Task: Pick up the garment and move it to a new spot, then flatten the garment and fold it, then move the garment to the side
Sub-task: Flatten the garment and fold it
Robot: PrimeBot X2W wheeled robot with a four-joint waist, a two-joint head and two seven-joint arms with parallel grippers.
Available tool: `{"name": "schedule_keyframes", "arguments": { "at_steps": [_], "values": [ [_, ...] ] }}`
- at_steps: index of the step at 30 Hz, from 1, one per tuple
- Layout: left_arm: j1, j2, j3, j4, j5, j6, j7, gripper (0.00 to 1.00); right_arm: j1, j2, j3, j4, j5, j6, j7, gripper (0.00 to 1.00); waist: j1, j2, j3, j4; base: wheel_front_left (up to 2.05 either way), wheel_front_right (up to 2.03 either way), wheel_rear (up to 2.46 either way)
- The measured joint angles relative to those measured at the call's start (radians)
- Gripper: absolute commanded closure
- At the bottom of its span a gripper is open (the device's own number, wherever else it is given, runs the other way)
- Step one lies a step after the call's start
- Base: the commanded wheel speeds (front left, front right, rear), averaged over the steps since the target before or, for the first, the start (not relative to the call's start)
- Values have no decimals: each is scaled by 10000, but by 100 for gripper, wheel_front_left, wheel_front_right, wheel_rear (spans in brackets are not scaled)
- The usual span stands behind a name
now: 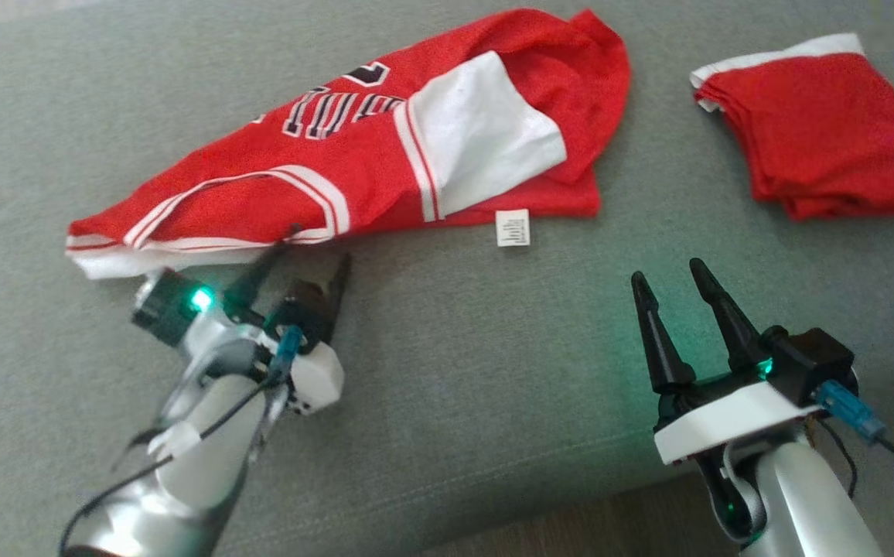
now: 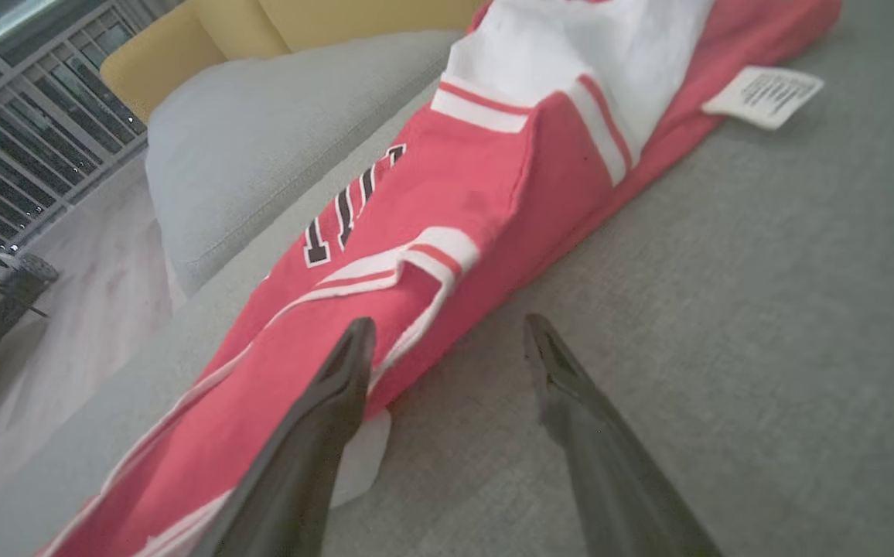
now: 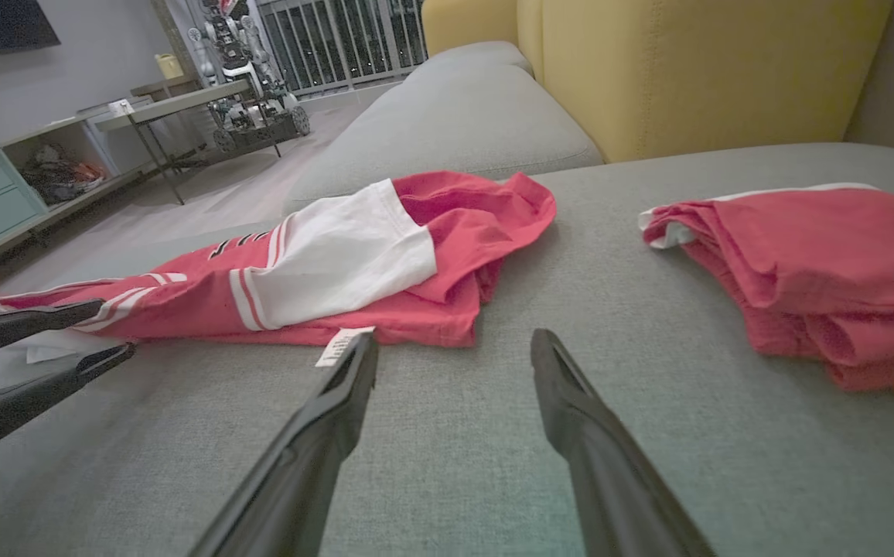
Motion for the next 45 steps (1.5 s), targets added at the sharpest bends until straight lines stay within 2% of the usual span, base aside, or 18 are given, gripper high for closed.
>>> {"name": "schedule_keyframes", "arguments": {
  "at_steps": [4,6,7,8,11,17,19,23,27,28,29,30,33,36,40,45],
  "values": [
    [-500,224,-63,330,368,407,2,0,0,0,-4,-2,104,0,0,0,0,0,110,-302,0,0,0],
    [-606,234,-77,393,357,393,0,0,4,0,-21,-4,169,0,0,0,0,0,161,-383,0,0,0],
    [-615,222,-75,426,284,364,-2,62,9,-2,-35,-4,176,0,0,0,0,0,182,-405,0,0,0],
    [-609,228,-71,428,167,320,-2,100,8,-2,-27,-12,176,0,0,0,0,0,199,-428,0,0,0],
    [-606,236,63,69,-387,84,-12,100,7,-2,-6,-23,176,0,0,0,0,0,257,-489,0,0,0],
    [-656,27,1337,-537,-2685,-1104,36,100,5,-2,-17,-56,176,0,0,0,0,0,403,-586,0,0,0],
    [-940,82,1891,-610,-3319,-1294,303,100,1,-2,-17,-105,176,0,0,0,0,0,494,-633,0,0,0],
    [-2410,669,2652,-775,-3900,-1434,982,100,-70,-2,15,-155,251,0,0,0,0,0,798,-745,0,0,0],
    [-4138,1390,2959,-353,-3781,-1501,1235,100,-400,-2,136,-224,278,0,0,0,0,0,1225,-864,0,0,0],
    [-4444,1444,3043,-163,-3754,-1490,1218,93,-485,-2,157,-249,318,0,0,0,0,0,1334,-886,0,0,0],
    [-4702,1457,3149,56,-3747,-1379,1135,33,-575,-2,190,-251,337,0,0,0,0,0,1446,-903,0,0,0],
    [-4913,1482,3177,320,-3670,-1256,978,0,-648,-2,230,-257,337,0,0,0,0,0,1556,-915,0,0,0],
    [-5163,1476,3208,1053,-3578,-1049,604,0,-779,-2,301,-257,403,0,0,0,0,-1,1825,-878,0,0,0],
    [-4850,1482,3173,972,-3371,-756,236,0,-774,-4,307,-257,428,0,0,0,0,0,1817,-700,0,0,0],
    [-3527,1486,3434,-8,-3407,-253,31,0,-750,-4,274,-255,428,0,0,0,0,0,1684,-415,0,0,0],
    [-733,1404,3952,-1962,-3496,359,-2,0,-739,-4,272,-255,428,0,0,0,0,0,1516,-43,0,0,0]
  ]
}}
